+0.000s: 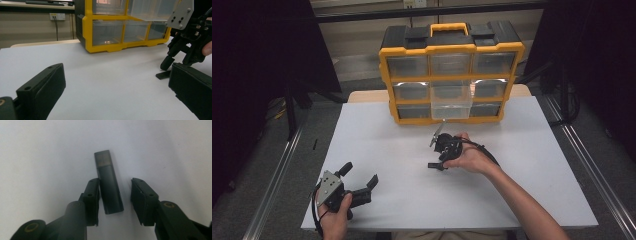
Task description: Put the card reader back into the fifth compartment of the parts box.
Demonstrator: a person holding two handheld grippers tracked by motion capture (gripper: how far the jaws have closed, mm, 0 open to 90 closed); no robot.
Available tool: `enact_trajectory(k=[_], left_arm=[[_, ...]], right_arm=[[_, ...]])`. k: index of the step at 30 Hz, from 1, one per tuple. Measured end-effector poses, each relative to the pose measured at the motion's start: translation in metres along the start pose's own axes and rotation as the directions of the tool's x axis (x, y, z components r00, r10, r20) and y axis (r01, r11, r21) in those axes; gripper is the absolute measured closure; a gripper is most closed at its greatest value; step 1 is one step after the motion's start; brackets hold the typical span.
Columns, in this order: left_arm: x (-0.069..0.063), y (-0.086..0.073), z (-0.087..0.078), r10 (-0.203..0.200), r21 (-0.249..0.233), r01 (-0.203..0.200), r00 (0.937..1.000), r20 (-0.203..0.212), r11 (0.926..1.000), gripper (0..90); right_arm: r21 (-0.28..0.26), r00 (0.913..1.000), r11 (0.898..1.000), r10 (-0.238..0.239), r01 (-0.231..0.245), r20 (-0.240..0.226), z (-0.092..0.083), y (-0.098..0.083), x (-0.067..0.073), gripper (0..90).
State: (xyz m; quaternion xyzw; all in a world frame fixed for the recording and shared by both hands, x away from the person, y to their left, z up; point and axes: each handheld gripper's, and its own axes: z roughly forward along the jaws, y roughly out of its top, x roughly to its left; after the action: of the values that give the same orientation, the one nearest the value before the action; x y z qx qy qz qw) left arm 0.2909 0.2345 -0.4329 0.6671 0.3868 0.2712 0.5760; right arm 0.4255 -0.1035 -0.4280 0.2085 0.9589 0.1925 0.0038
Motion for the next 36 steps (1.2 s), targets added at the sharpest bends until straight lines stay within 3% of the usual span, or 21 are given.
enact_trajectory(k=[4,13,22,36], left_arm=[[0.0,0.0,0.0,-0.004,-0.003,0.004,1.0,-0.003,1.0,1.1],[0.0,0.0,0.0,-0.001,-0.003,0.001,1.0,-0.001,1.0,1.0],[0.001,0.0,0.0,-0.006,-0.007,0.006,1.0,-0.003,1.0,1.0],[0.001,0.0,-0.001,0.001,-0.006,-0.002,1.0,-0.007,1.0,1.1]], right_arm=[[-0.001,1.0,1.0,-0.004,0.004,0.003,0.0,0.0,0.002,60.2],[0.034,0.9998,0.999,-0.019,0.019,0.0,0.0,0.004,0.001,73.5],[0.027,0.9999,1.0,-0.001,0.001,-0.012,0.0,0.004,-0.001,73.9],[-0.048,0.9996,0.998,0.026,-0.027,-0.014,-0.012,-0.002,0.002,73.9]])
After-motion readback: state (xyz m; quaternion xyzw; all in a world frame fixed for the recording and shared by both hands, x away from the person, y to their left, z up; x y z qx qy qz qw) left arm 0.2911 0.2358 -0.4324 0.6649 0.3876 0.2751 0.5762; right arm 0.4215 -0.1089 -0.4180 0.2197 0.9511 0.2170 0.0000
